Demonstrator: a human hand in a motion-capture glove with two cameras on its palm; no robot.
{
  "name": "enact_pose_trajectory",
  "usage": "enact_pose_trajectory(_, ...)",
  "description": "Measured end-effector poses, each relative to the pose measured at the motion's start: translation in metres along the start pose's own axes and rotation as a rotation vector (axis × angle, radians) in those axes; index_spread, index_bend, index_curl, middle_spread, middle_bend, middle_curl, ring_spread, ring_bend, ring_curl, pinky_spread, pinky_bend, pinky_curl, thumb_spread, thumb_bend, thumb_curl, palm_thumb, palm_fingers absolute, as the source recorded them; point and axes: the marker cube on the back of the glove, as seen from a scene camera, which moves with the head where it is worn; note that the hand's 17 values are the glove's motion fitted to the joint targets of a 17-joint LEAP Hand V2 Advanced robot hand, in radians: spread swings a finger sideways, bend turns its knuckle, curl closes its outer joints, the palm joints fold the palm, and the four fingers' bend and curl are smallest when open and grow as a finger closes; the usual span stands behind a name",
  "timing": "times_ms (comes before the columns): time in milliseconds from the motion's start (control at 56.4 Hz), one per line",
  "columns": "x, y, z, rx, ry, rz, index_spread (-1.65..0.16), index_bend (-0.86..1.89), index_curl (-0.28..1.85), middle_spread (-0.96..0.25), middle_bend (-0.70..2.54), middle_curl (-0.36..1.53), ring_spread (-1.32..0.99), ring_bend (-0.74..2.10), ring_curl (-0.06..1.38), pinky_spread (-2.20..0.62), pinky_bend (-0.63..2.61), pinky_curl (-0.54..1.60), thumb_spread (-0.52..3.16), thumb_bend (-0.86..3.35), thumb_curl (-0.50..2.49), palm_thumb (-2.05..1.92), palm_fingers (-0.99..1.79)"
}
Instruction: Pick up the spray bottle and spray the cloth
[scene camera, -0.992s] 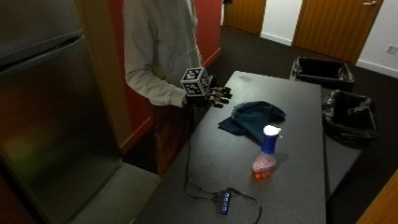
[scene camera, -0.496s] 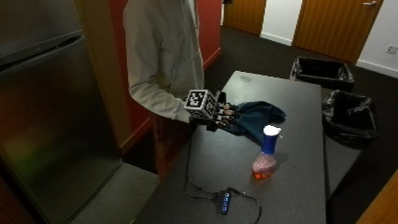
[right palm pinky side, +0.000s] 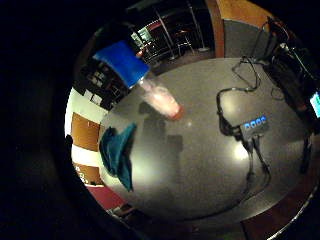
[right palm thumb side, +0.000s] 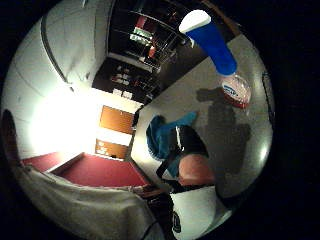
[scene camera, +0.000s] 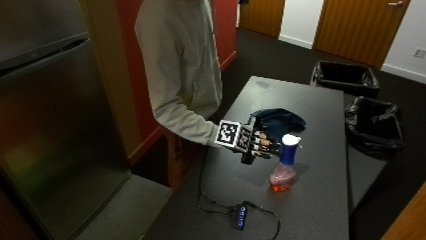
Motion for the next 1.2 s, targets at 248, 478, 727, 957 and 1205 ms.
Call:
enact_pose_trajectory(248,0.013,-0.044,0.019,0.038,-0.143,0.065,-0.28,0.12,0.2,-0.05,0.19,0.34,-0.05,0.45,0.31,0.13,0.45,0.36,0.89,-0.04,0.48,0.75,0.23)
enact_pose_trajectory(478,0.013,-0.067,0.046,0.064,-0.296,0.135,-0.29,0.11,0.2,-0.07,0.21,0.35,-0.08,0.47,0.31,0.08,0.45,0.36,0.89,-0.03,0.46,0.74,0.28)
enact_pose_trajectory(727,0.017,-0.094,0.058,0.057,-0.392,0.196,-0.29,0.15,0.21,-0.09,0.29,0.37,-0.1,0.51,0.32,0.04,0.38,0.34,0.86,-0.01,0.48,0.83,0.53)
enact_pose_trajectory(957,0.014,-0.113,0.071,0.016,-0.426,0.215,-0.27,0.18,0.3,-0.14,0.3,0.39,-0.16,0.52,0.33,-0.03,0.23,0.31,0.75,0.0,0.55,1.0,0.97)
enact_pose_trajectory(1205,-0.003,-0.124,0.099,-0.115,-0.392,0.165,-0.26,0.17,0.37,-0.2,0.45,0.47,-0.21,0.55,0.4,-0.18,0.25,0.35,0.34,-0.02,0.65,1.1,1.27)
